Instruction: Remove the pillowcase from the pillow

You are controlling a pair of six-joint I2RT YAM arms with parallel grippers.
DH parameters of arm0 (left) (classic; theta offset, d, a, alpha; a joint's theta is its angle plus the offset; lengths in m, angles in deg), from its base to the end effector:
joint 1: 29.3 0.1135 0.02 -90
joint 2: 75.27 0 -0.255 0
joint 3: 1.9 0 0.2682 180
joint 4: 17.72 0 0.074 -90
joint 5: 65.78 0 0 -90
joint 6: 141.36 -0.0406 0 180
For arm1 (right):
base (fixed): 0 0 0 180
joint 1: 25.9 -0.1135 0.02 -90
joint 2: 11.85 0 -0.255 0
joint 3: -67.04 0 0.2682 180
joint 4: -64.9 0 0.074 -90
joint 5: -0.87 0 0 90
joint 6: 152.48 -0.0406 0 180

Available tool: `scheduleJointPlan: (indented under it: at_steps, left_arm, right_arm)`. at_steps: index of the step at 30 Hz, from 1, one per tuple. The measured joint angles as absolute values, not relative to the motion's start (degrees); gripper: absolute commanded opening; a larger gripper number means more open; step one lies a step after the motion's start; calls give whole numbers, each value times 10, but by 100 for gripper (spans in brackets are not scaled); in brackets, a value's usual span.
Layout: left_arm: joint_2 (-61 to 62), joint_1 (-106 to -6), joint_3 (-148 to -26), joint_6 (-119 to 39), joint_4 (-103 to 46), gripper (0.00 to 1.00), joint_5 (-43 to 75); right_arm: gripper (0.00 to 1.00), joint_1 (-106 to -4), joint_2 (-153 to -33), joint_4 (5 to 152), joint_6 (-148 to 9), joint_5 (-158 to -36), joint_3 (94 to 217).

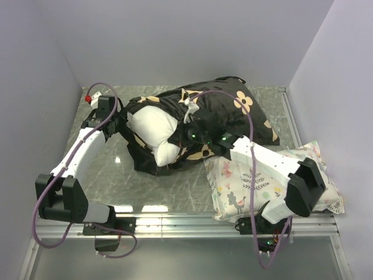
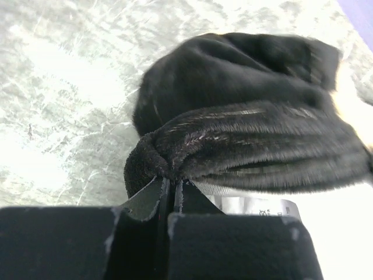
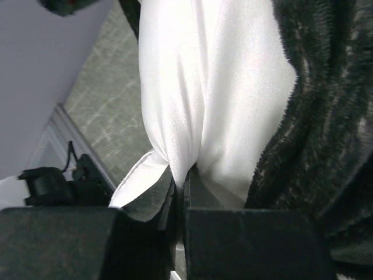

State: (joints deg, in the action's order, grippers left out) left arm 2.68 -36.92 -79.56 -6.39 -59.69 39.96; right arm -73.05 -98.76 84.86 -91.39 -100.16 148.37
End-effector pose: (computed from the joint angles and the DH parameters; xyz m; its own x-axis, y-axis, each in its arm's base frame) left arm 0.3173 -0.0313 0.2855 -0.4211 -0.6300 -0.6525 -0.5216 0.7568 -0.3940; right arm 0.2500 0.2809 0.2930 -0.6613 -0.0152 -0.7500 -0.5909 0.6264 0.5084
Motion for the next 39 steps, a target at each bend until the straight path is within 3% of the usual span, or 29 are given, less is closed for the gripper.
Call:
scheduleJointPlan:
  at_steps: [15, 18, 21, 22, 24, 31, 39]
  left_arm:
    - [173, -283, -796, -24, -554, 2, 239]
    - [185, -280, -775, -27, -488, 20, 180]
    - [189, -284, -747, -35, -425, 46, 137]
    - [189, -287, -739, -37, -401, 63, 127]
    - [186, -298, -716, -32, -341, 76, 104]
    - [96, -321, -656, -6, -297, 91, 86]
    - [-84, -303, -718, 8, -436, 97, 231]
  right_arm:
    - [0, -639, -806, 841, -929, -1105, 1375]
    - [0, -637, -809, 854, -931, -1113, 1385]
    - [0, -634, -833, 863, -940, -1128, 1421]
    - [0, -633, -848, 863, -945, -1136, 1440]
    - [0, -630, -886, 859, -960, -1153, 1485]
    - [0, -623, -999, 851, -997, -1182, 1589]
    - [0, -618, -1010, 833, -1029, -1173, 1610]
